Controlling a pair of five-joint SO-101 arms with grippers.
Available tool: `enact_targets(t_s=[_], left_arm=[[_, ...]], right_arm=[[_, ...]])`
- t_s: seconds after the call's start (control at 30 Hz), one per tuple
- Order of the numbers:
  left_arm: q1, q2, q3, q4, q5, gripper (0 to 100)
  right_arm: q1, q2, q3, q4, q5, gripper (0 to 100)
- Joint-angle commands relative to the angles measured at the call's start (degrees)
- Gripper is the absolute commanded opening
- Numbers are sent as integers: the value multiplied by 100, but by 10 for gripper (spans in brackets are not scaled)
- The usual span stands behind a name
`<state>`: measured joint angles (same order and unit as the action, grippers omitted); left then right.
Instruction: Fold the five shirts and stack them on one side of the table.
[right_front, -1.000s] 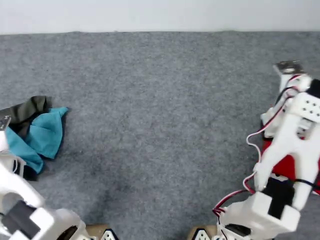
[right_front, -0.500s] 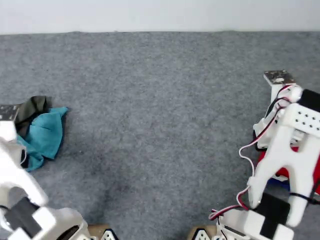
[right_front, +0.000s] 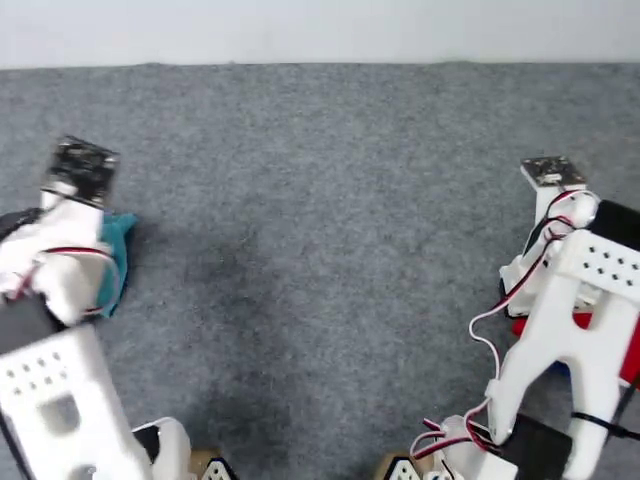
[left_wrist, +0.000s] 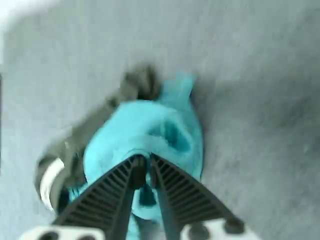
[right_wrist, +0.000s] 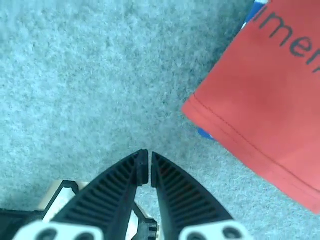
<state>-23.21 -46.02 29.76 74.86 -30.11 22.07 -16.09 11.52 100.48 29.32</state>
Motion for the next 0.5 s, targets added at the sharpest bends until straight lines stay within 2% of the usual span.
enact_targets(t_s=[0.0, 0.17, 0.3, 0.4, 0.47], left_arm=[[1073, -809, -75, -141, 413, 13], [2382, -1354, -75, -580, 730, 13], [3156, -1415, -251, -519, 712, 13], [3042, -1407, -242, -316, 703, 13], [2655, -1407, -207, -26, 703, 14]], right_arm=[[-48, -215, 18, 215, -44, 9], [-48, -215, 18, 215, -44, 9], [-48, -215, 26, 215, -44, 9], [-48, -215, 26, 215, -44, 9], [-48, -215, 26, 215, -44, 9]])
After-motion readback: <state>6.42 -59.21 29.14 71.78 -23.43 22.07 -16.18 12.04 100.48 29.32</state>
